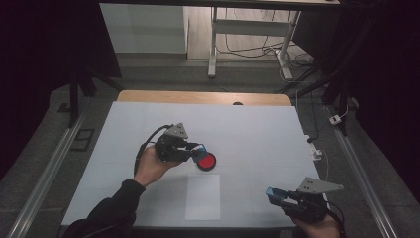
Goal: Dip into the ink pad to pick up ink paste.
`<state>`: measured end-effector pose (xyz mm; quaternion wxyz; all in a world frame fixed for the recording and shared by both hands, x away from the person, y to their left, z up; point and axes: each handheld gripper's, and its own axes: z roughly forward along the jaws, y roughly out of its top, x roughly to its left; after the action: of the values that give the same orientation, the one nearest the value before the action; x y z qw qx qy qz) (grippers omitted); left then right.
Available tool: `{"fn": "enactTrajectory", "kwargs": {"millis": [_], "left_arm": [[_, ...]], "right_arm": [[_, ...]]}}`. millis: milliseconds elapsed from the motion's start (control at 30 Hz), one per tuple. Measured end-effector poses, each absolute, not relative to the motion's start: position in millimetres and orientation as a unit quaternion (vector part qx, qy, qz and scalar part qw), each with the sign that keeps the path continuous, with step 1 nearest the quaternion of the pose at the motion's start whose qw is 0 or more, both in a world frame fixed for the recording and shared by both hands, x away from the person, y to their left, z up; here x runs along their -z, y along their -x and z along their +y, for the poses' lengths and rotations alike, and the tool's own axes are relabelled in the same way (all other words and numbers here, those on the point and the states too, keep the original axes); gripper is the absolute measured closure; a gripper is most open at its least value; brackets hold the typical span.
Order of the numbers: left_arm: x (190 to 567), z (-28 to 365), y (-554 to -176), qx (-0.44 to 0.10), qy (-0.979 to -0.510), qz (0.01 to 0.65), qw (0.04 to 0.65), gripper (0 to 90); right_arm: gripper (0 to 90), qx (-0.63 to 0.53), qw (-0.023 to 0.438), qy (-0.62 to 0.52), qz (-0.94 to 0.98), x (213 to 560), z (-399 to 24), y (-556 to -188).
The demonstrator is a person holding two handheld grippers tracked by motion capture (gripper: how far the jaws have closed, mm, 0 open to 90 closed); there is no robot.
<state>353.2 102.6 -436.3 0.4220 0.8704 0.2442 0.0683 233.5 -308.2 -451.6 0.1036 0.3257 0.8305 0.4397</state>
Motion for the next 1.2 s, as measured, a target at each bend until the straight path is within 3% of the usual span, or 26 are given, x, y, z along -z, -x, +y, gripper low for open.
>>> {"fn": "enactTrajectory", "kwargs": {"millis": [1200], "left_arm": [[480.9,74.1,-387.3,-0.061,-0.887,0.268,0.37,70.6]], "right_arm": [[68.0,-0.436,0.105,-0.322,0.834,452.0,-306.7,-233.0]]}}
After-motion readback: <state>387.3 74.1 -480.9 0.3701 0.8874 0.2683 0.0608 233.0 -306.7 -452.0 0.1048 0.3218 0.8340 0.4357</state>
